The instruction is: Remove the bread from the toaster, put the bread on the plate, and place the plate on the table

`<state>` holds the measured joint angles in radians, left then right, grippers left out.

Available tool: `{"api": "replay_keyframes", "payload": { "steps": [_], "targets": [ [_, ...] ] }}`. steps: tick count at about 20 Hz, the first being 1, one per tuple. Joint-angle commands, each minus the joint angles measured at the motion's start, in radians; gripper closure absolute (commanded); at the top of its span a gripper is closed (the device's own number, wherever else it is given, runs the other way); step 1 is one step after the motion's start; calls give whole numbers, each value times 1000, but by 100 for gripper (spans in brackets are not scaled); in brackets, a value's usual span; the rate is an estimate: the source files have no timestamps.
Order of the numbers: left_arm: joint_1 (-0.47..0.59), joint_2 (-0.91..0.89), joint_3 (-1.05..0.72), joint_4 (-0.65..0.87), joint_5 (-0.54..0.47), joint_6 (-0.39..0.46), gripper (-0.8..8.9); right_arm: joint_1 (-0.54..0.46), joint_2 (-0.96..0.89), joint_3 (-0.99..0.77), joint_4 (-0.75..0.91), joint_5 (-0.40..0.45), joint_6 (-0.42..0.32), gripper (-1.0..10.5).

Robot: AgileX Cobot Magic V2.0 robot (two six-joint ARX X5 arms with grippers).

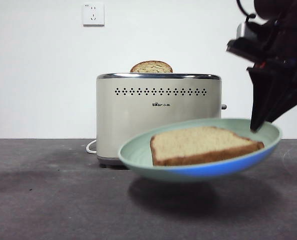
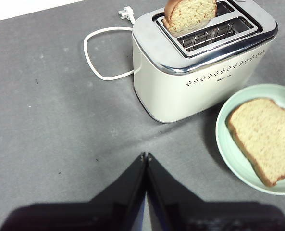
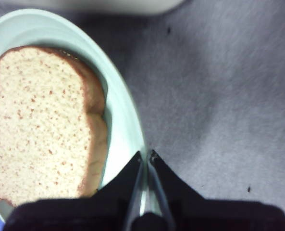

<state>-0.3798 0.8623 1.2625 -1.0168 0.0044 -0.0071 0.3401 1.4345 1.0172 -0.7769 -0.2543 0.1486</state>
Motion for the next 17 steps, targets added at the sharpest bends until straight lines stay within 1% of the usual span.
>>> {"api": "replay_keyframes", "payload": {
  "steps": [1,3,6,9,13,17],
  "targets": [
    [0,-2,2,5,4,10,822,3,56,1,19,-34,-11,964],
    [0,-2,2,3,4,11,821,3,108,1,42,-56,-11,964],
    [0,-2,2,0,5,8,821,3,175,1,74,-61,-11,964],
    [0,-2,2,0,5,8,821,26,230,1,106,-62,-11,964],
    [0,-2,2,1,5,8,822,60,264,1,151,-61,-1,964],
    [0,-2,2,-3,5,8,821,60,279,1,160,-54,-2,962]
  ]
}}
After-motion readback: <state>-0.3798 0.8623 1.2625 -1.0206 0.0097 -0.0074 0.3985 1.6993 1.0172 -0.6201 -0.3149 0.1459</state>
